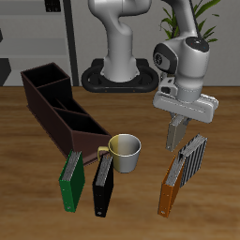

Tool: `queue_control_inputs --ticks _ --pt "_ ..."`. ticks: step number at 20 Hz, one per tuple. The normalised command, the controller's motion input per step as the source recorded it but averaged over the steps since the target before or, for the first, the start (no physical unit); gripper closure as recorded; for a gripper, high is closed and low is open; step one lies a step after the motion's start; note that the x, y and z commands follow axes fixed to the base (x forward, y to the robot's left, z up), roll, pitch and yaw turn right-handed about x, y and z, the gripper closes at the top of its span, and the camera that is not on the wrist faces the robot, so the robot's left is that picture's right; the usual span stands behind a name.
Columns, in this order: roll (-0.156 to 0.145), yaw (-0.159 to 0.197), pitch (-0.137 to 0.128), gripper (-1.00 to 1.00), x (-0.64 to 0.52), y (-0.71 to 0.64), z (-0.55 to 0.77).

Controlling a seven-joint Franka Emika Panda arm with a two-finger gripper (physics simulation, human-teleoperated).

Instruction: Place the yellow book into the right desk caddy's back compartment

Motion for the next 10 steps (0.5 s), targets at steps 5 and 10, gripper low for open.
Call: queue_control_inputs --ticks 5,10 --pt "0.002 -0.01 -0.015 1.0 0.02 -0.06 0.11" --pt "0.004 0.045 -0.075 1.0 -0.06 -0.16 0.37"
